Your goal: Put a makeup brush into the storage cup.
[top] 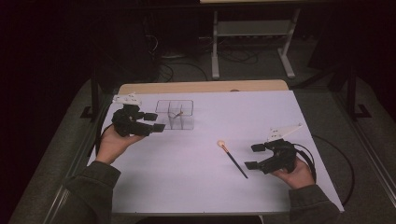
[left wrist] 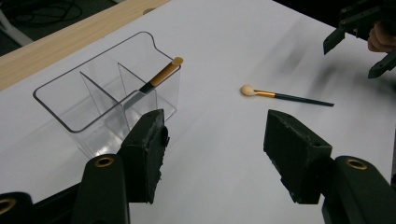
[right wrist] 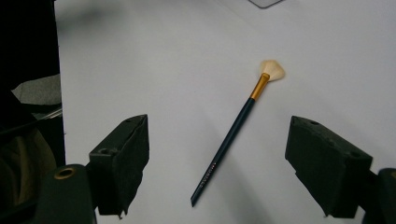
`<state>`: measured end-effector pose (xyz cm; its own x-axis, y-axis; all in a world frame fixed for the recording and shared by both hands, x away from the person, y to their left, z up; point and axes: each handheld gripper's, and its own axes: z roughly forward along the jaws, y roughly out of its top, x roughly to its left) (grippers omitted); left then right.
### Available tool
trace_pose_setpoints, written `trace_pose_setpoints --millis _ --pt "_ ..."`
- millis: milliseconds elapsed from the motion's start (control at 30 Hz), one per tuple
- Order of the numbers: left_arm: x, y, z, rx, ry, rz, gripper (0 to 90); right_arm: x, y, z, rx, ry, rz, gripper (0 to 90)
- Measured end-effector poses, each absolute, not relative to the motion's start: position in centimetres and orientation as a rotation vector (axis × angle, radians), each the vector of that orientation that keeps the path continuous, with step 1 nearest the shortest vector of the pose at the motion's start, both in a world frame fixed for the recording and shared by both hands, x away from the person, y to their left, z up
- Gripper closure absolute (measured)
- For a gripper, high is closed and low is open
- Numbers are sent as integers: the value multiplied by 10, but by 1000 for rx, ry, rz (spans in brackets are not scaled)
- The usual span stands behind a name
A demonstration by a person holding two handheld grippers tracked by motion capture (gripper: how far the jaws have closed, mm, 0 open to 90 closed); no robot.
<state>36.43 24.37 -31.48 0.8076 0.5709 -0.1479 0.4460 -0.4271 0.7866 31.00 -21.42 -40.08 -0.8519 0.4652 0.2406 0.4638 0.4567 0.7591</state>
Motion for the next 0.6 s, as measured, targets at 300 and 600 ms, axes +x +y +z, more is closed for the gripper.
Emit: trace_pose_setpoints --millis 300,600 --pt "355 246 -317 2107 737 186 381 311 -216 -401 871 2668 1401 207" --pt "344 242 -325 2110 729 173 372 309 -217 -400 871 2663 1388 207"
